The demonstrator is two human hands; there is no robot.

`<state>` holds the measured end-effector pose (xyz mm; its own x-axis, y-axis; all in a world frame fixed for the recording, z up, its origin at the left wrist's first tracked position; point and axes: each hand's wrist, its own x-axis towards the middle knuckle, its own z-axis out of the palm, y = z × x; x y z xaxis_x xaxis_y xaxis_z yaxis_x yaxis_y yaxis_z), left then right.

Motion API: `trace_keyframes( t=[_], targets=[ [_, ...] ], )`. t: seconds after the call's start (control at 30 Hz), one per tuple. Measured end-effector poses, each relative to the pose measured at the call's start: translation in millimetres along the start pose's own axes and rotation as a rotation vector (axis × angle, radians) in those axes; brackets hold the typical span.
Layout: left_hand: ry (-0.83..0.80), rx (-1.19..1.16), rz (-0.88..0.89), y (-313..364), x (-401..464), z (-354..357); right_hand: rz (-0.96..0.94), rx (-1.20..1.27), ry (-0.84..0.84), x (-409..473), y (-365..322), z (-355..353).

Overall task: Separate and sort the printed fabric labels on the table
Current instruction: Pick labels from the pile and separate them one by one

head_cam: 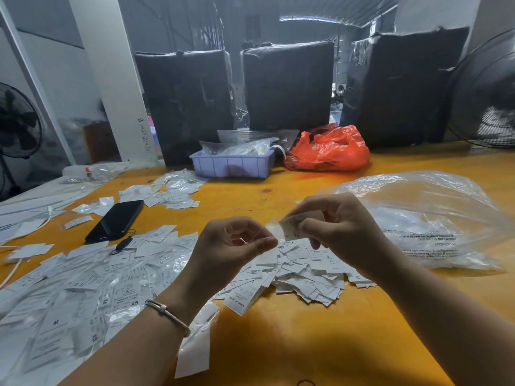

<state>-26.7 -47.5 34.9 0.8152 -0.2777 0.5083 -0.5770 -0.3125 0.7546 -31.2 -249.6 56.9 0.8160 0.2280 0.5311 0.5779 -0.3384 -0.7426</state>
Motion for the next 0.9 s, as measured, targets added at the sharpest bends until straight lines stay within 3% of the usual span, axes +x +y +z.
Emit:
trace_keyframes(
  t=[0.1, 0.43, 0.63, 0.9],
  targets=[
    [-0.001, -0.025, -0.009, -0.5, 0.5, 0.4, 0.073, 0.071, 0.003, 1.1, 2.2, -0.9],
    [-0.123, -0.107, -0.097, -4.5, 1.0, 2.7, 0.037, 0.07, -0.147, 0.0, 0.4, -0.1],
    [-0.183, -0.176, -0.178, -5.2, 2.2, 3.6, 0.056, 0.132, -0.059, 2.7, 3.8, -1.1],
    [-0.211, -0.173, -0.251, -8.0, 2.9, 4.5, 0.018, -0.019, -0.046, 0.0, 7.5, 7.3]
  ],
)
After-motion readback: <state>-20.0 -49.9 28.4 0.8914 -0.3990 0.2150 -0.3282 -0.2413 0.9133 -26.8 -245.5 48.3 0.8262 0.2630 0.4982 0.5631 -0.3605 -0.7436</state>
